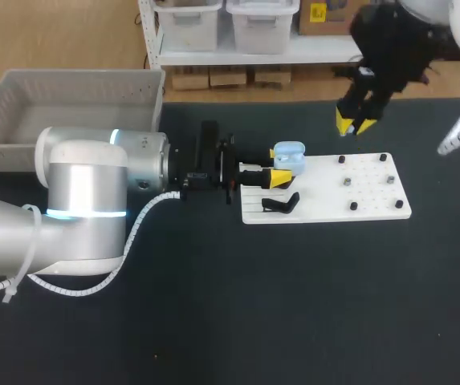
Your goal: Pick up each earbud case from the left stands, insert the matching earbuds, close the lid, and place the case in the box.
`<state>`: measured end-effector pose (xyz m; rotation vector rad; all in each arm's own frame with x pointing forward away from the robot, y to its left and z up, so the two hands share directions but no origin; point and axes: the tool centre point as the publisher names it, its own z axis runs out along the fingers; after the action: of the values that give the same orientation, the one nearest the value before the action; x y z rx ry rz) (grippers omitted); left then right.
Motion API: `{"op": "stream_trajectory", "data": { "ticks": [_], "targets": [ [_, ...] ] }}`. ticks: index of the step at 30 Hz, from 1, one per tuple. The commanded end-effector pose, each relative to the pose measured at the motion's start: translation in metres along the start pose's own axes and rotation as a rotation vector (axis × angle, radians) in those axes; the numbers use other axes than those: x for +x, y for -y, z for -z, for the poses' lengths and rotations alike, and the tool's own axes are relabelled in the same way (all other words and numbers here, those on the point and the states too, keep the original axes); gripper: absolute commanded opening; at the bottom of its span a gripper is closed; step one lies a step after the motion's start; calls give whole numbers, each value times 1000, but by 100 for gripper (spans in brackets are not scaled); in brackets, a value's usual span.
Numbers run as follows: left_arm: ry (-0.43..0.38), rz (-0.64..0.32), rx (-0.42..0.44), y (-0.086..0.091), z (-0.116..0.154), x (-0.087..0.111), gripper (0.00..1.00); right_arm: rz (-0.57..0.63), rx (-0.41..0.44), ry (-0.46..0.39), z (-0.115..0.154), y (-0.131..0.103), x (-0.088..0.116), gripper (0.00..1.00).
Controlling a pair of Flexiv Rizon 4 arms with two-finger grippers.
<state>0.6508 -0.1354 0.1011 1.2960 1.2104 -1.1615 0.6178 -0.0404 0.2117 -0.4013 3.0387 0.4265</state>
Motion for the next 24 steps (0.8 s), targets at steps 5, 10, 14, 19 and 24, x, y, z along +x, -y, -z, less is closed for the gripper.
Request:
{"op": "stream_trajectory", "data": {
  "ticks": [5,10,14,19,24],
  "targets": [
    [1,-2,-6,2,0,0,0,81,41,-80,-14,-35,1,0],
    [1,-2,-6,2,0,0,0,85,41,-78,-17,-37,2,0],
    [1,-2,-6,2,0,0,0,85,41,-78,-17,-37,2,0],
    [1,-2,-6,2,0,0,0,85,41,-78,-17,-37,2,0],
    [1,-2,-6,2,0,0,0,85,41,-78,-17,-37,2,0]
  ]
}}
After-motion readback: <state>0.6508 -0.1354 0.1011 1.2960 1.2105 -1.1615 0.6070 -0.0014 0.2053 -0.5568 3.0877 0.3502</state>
